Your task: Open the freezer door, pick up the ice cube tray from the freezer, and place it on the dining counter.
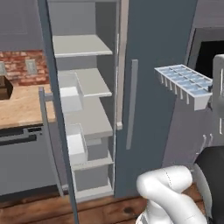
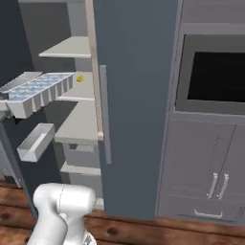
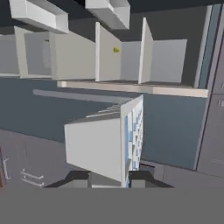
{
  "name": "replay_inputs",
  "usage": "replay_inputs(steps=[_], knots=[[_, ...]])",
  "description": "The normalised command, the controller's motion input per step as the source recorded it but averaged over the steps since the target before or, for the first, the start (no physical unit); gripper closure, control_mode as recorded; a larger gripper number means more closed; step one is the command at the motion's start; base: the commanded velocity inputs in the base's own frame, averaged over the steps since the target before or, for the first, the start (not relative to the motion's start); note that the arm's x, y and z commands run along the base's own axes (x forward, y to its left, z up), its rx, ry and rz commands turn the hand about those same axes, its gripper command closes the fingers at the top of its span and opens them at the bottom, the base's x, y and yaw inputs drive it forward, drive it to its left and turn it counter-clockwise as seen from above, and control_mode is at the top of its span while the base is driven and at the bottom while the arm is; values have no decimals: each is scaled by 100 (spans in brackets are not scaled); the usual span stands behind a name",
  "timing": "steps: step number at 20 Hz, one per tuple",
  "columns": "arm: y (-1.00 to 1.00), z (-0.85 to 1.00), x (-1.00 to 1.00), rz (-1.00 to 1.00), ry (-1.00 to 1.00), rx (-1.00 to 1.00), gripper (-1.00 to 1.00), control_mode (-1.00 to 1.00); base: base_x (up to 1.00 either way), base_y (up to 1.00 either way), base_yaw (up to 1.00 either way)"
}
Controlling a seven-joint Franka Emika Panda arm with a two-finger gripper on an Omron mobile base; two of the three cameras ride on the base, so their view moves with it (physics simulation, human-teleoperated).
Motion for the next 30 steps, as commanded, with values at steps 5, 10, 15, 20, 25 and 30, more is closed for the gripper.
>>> replay_inputs(steps=[5, 10, 15, 20, 25, 30], knots=[[0, 0, 0, 0, 0, 0, 100, 100, -67, -57, -64], [0, 0, 0, 0, 0, 0, 100, 100, -18, -33, -82], [0, 0, 0, 0, 0, 0, 100, 100, -1, -2, -98], [0, 0, 0, 0, 0, 0, 100, 100, 0, 0, -100], [0, 0, 0, 0, 0, 0, 100, 100, 0, 0, -100], [0, 0, 0, 0, 0, 0, 100, 100, 0, 0, -100]])
